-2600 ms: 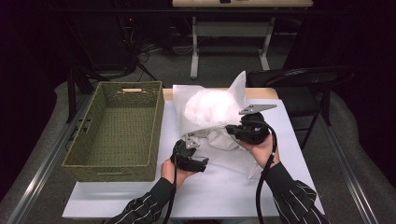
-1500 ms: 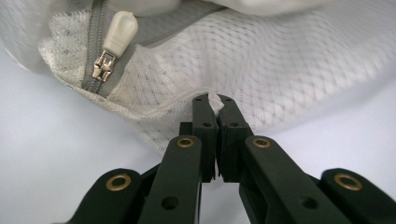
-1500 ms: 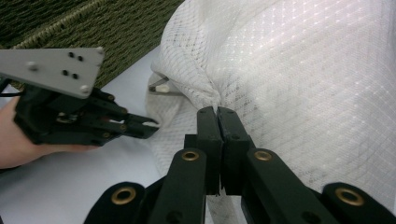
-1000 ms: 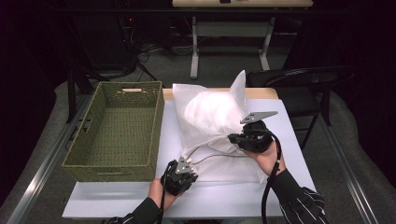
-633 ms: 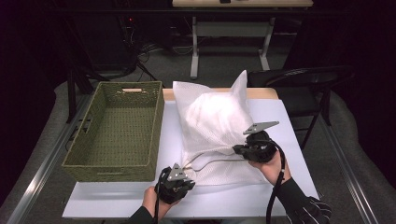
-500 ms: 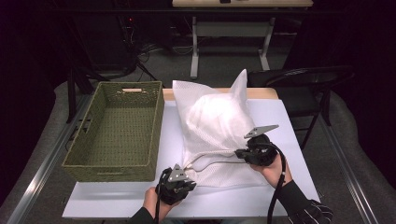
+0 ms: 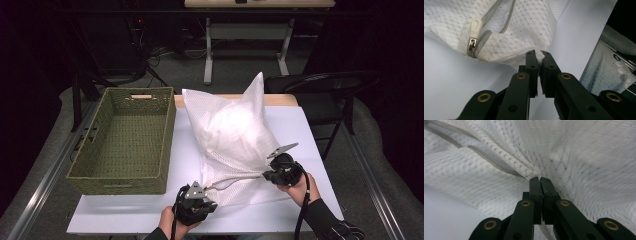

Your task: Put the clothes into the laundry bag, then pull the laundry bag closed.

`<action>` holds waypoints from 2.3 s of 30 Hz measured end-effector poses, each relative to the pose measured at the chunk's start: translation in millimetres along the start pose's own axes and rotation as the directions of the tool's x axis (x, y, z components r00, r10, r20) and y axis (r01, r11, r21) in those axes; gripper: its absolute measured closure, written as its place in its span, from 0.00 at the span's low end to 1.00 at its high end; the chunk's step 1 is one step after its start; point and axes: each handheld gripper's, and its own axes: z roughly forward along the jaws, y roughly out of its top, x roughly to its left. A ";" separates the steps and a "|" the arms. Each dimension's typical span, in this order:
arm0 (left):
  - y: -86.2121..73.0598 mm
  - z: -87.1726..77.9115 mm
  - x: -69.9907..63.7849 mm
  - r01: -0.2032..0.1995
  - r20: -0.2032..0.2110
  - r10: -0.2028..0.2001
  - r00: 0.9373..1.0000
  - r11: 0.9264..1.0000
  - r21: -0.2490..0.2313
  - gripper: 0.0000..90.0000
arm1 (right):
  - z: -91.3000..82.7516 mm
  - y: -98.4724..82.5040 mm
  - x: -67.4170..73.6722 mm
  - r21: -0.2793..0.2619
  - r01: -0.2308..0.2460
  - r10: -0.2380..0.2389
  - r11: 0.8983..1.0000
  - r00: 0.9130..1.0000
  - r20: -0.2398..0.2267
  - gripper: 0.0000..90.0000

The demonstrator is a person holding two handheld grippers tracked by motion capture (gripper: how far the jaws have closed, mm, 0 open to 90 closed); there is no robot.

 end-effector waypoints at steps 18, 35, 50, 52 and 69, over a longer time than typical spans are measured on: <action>-8.1 -24.6 17.9 0.075 -0.101 -0.066 0.993 0.994 0.080 0.31 | 37.1 11.2 0.7 0.099 0.091 -0.097 0.991 0.994 0.056 0.90; 20.5 -14.5 35.7 0.111 -0.108 -0.111 0.988 0.994 -0.006 0.03 | -13.9 11.1 30.7 -0.060 0.205 -0.202 0.977 0.978 0.047 0.12; 43.0 0.5 63.1 0.178 -0.185 -0.182 0.966 0.983 -0.039 0.02 | -13.3 11.1 44.5 -0.113 0.227 -0.227 0.967 0.974 0.006 0.04; 41.7 4.1 65.3 0.193 -0.195 -0.197 0.961 0.980 -0.042 0.03 | -12.8 11.1 44.0 -0.111 0.232 -0.233 0.966 0.972 0.005 0.04; 29.0 26.9 78.6 0.226 -0.223 -0.212 0.951 0.973 0.039 0.46 | -11.1 12.9 51.9 -0.116 0.250 -0.254 0.961 0.967 -0.023 0.09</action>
